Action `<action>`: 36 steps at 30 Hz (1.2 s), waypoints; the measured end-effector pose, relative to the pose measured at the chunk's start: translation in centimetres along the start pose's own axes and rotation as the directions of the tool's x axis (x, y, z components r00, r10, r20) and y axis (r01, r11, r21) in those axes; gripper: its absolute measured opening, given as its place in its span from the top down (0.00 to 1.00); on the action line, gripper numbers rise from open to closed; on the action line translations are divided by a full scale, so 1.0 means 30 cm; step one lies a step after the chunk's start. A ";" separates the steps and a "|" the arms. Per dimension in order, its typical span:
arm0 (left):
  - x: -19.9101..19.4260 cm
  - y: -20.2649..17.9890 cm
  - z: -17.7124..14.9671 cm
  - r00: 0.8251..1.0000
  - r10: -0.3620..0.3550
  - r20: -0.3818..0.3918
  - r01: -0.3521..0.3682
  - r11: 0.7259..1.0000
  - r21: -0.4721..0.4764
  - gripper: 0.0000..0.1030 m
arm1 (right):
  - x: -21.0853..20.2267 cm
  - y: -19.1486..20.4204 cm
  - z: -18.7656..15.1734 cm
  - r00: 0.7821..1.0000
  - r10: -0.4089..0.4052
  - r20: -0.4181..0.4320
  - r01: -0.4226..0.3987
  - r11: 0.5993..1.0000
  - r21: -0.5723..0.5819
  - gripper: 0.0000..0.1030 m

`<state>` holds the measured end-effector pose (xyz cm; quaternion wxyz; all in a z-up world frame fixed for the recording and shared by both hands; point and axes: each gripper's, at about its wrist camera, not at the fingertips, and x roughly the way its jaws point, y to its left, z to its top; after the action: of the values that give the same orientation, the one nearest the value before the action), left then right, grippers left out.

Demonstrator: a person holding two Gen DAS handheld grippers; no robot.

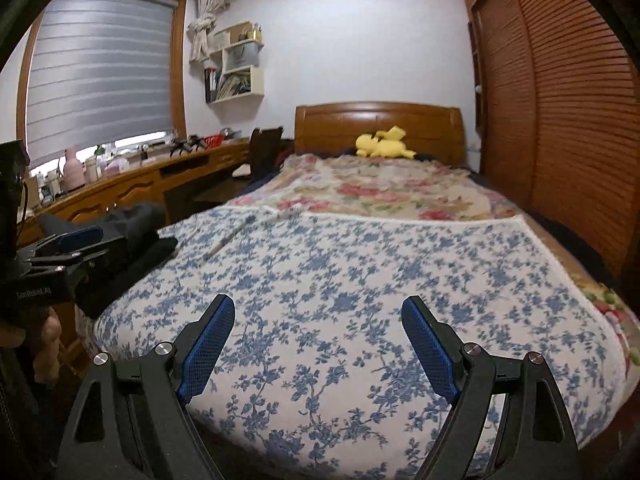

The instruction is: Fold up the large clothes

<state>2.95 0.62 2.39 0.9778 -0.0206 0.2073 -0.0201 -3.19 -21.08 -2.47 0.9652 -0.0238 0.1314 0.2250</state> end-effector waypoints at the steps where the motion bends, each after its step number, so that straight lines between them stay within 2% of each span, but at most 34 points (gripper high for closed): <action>1: -0.007 -0.006 0.004 1.000 -0.002 0.005 0.002 1.000 0.002 0.00 | -0.027 0.002 0.006 1.000 -0.006 0.009 0.006 1.000 0.003 0.16; 6: -0.058 -0.034 0.027 0.999 -0.015 0.032 0.015 1.000 0.010 0.00 | -0.129 0.008 0.000 0.998 -0.029 0.056 0.028 0.999 0.029 0.16; 13: -0.111 -0.063 0.040 0.998 -0.026 0.059 0.025 1.000 0.019 0.00 | -0.175 -0.003 -0.023 0.994 -0.062 0.091 0.057 0.997 0.054 0.16; 36: -0.090 -0.055 0.024 0.999 -0.018 0.042 0.018 1.000 0.014 0.00 | -0.094 -0.031 -0.038 0.995 -0.061 0.085 0.057 0.997 0.057 0.16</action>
<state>0.71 -0.86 4.24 0.9819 -0.0163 0.1864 -0.0299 -5.48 -23.23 -2.83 0.9765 0.0084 0.0948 0.1935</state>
